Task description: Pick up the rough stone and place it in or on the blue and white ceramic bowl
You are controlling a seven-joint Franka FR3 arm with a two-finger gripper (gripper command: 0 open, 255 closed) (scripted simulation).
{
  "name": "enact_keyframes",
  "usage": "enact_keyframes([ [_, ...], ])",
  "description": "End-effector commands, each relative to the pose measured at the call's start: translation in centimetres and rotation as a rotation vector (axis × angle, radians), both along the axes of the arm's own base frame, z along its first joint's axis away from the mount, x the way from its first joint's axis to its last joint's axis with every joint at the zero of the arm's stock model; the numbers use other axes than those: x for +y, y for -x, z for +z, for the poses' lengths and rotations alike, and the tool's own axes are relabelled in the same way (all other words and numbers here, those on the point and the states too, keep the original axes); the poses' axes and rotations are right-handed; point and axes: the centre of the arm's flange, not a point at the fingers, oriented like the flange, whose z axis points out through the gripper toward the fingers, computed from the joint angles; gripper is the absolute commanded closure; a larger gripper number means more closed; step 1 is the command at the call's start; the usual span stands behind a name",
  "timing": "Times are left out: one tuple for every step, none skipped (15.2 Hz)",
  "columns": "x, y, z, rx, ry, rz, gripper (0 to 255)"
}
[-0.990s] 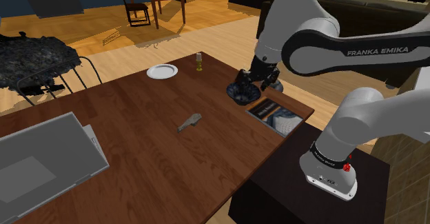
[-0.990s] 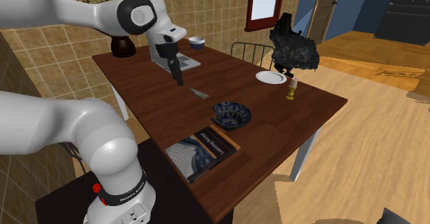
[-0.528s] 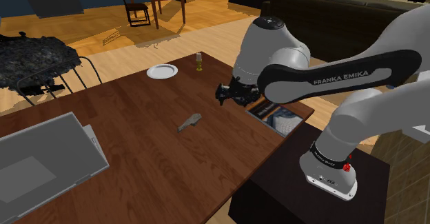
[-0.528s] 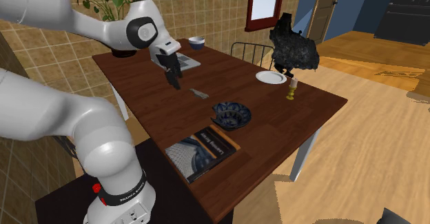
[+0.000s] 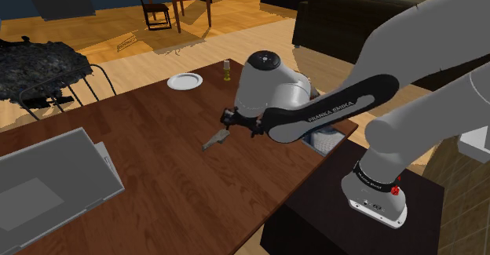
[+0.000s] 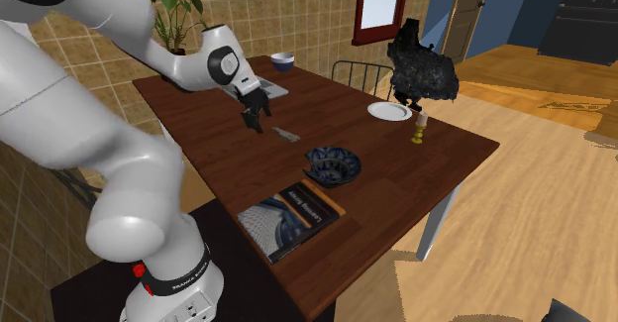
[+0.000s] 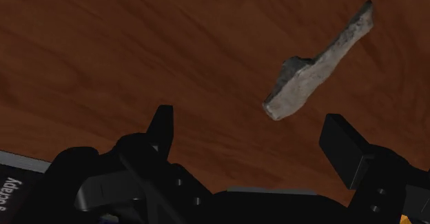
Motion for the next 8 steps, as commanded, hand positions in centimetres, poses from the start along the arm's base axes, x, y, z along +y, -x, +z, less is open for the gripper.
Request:
enact_keyframes([
  [1.5,-1.8,-1.2,-0.021,-0.021,-0.067,0],
  [2.2,-2.7,-1.9,-0.03,-0.028,-0.097,0],
  [2.8,-3.6,-2.6,-0.04,-0.035,-0.127,0],
  [3.5,-4.5,-3.3,-0.049,-0.041,-0.158,0],
  [4.1,-5.5,-3.9,-0.058,-0.048,-0.188,0],
  [4.5,-6.2,-4.4,-0.065,-0.053,-0.211,0],
  [4.4,-6.4,-4.9,-0.065,-0.053,-0.211,0],
  [4.4,-6.6,-5.4,-0.065,-0.053,-0.211,0],
])
